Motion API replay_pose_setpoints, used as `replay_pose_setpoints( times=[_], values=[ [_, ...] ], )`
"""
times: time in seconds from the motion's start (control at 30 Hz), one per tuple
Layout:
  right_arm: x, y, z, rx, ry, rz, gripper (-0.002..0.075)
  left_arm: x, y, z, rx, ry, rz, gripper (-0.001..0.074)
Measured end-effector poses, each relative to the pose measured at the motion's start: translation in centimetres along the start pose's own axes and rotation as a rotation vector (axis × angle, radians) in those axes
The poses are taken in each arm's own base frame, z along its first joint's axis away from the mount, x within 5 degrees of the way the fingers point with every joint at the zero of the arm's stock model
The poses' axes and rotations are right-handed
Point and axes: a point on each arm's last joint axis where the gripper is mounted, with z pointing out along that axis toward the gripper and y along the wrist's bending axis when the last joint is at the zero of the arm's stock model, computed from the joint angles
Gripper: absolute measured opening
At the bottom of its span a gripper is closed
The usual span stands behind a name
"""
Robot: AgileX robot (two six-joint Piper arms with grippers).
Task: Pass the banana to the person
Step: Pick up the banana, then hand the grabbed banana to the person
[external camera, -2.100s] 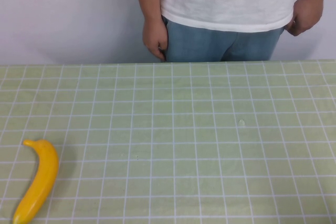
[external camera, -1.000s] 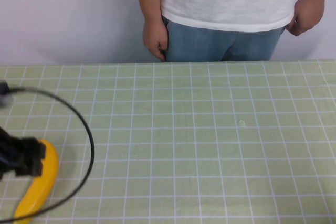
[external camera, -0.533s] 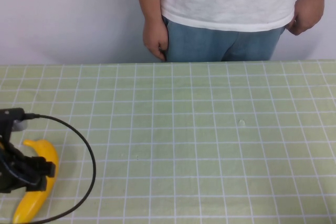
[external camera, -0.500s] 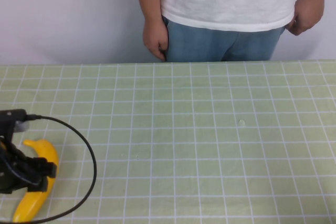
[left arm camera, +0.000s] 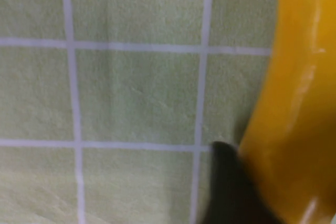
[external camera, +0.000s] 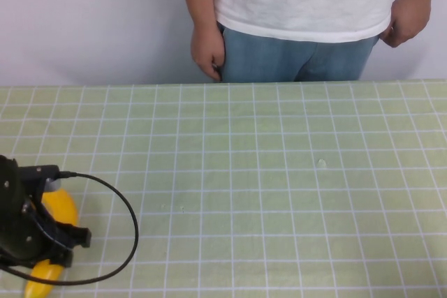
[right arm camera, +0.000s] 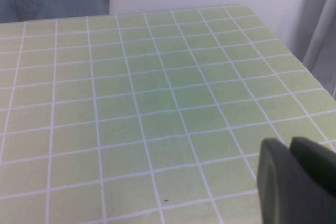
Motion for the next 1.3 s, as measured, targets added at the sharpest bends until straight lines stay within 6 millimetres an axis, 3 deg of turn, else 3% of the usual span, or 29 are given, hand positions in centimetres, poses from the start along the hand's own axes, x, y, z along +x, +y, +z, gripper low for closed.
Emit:
replay_pose_setpoints(
  times=[0.07, 0.23, 0.33, 0.47, 0.7, 0.97, 1.1, 1.3],
  values=[
    [0.0, 0.0, 0.0, 0.0, 0.0, 0.0, -0.0009, 0.0, 0.1, 0.0, -0.009, -0.001, 0.014, 0.0302],
    [0.0, 0.0, 0.0, 0.0, 0.0, 0.0, -0.0009, -0.3, 0.3, -0.6, -0.034, 0.018, 0.087, 0.0307],
    [0.0, 0.0, 0.0, 0.0, 0.0, 0.0, -0.0009, -1.1, 0.3, -2.3, -0.046, 0.011, 0.158, 0.0307],
    [0.0, 0.0, 0.0, 0.0, 0.0, 0.0, -0.0009, -3.0, -0.6, -6.1, -0.089, -0.072, 0.298, 0.0306],
    [0.0, 0.0, 0.0, 0.001, 0.0, -0.002, -0.0009, -6.4, -5.5, -14.5, -0.115, -0.262, 0.699, 0.0304],
    [0.0, 0.0, 0.0, 0.001, 0.0, -0.002, -0.0009, -7.8, -12.4, -21.6, -0.117, -0.523, 1.03, 0.0303],
    [0.0, 0.0, 0.0, 0.001, 0.0, -0.002, -0.0009, -8.1, -15.9, -22.3, -0.112, -0.508, 1.203, 0.0302],
    [0.0, 0.0, 0.0, 0.001, 0.0, -0.002, -0.0009, -8.5, -19.3, -20.0, -0.095, -0.336, 1.369, 0.0301]
  ],
)
